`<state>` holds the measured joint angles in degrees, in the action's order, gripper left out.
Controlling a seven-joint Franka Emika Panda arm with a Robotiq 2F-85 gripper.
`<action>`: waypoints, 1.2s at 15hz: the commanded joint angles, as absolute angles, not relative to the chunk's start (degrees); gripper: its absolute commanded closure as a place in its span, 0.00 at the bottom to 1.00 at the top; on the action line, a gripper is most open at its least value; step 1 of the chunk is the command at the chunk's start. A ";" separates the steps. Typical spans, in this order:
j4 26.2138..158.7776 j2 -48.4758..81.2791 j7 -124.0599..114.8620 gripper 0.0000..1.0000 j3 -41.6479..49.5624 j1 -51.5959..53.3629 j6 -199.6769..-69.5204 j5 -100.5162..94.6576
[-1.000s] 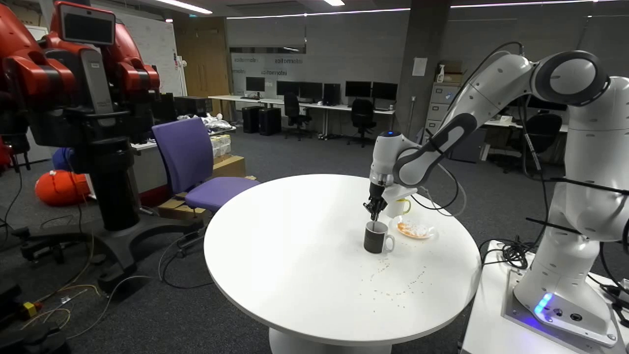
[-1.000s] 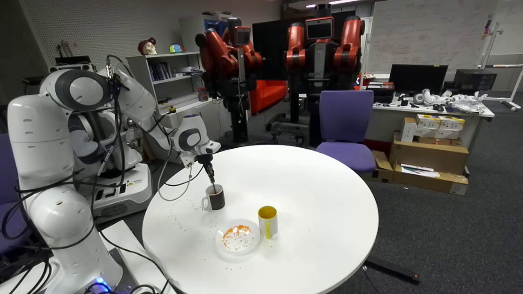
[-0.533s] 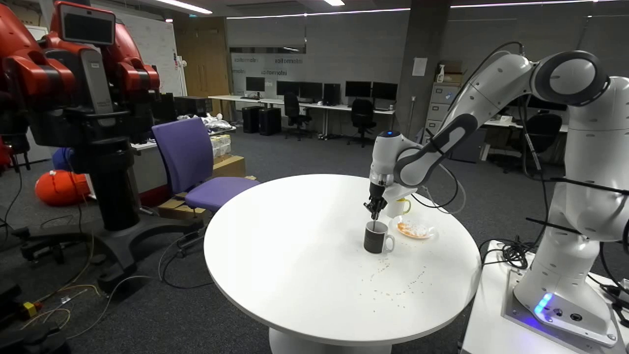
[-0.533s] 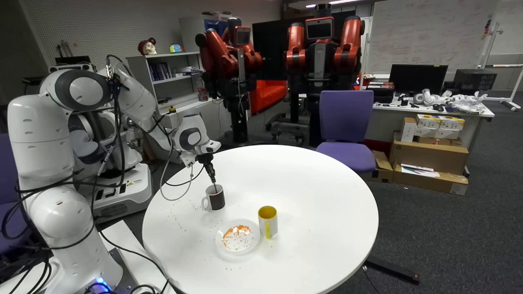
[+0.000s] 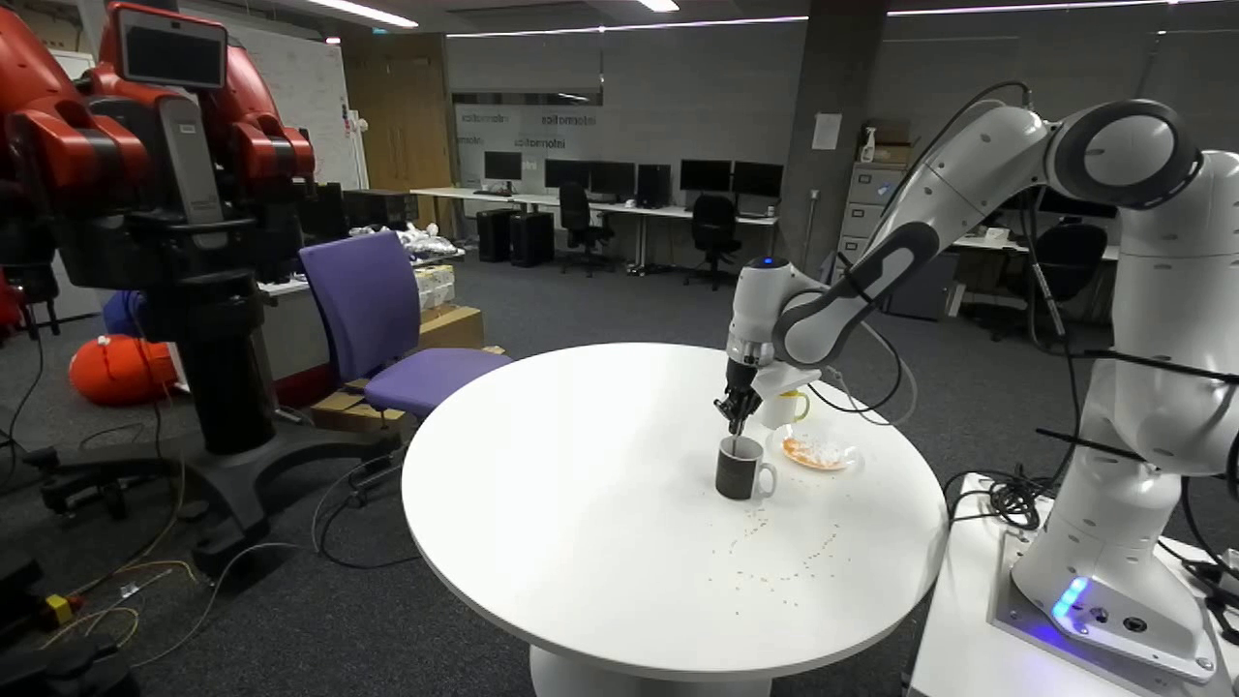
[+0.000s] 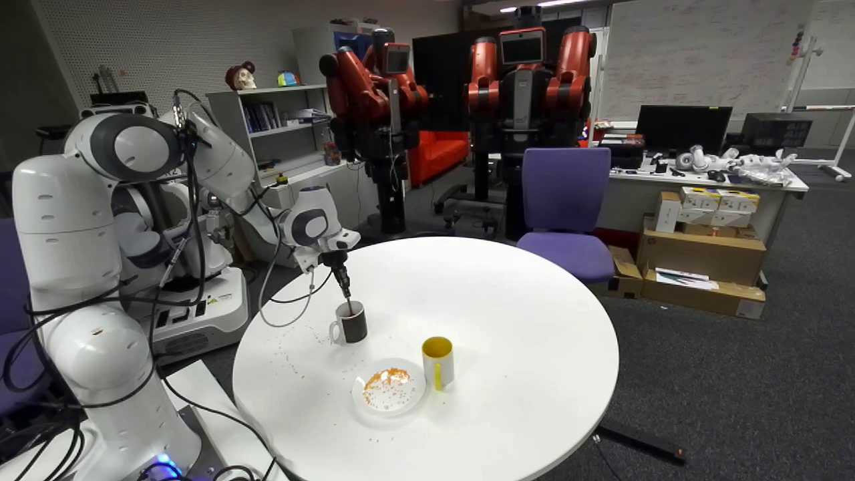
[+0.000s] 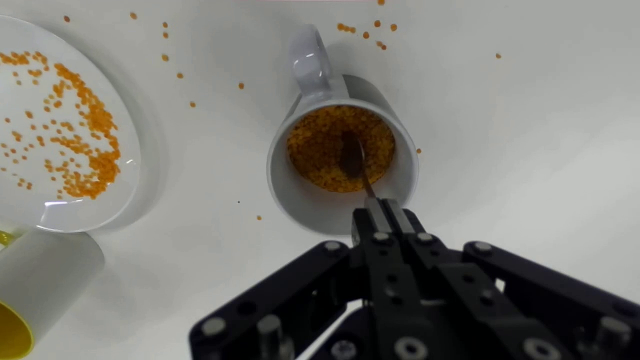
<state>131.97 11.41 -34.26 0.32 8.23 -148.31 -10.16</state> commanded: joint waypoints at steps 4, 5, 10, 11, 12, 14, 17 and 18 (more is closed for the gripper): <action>130.60 11.21 -33.91 0.99 0.65 8.95 -144.52 -12.24; 130.59 11.15 -33.08 0.99 0.28 8.77 -144.00 -11.39; 130.14 10.89 -31.18 0.99 -0.58 8.44 -141.55 -10.29; 129.94 10.86 -31.75 0.99 -0.32 8.58 -141.23 -11.10; 129.86 10.76 -33.23 0.99 0.23 8.92 -141.10 -12.91; 129.54 10.67 -34.88 0.99 0.97 9.27 -140.40 -15.89; 128.85 10.78 -36.60 0.99 1.51 9.41 -138.17 -20.06; 128.62 10.89 -36.10 0.99 1.19 9.29 -136.99 -20.35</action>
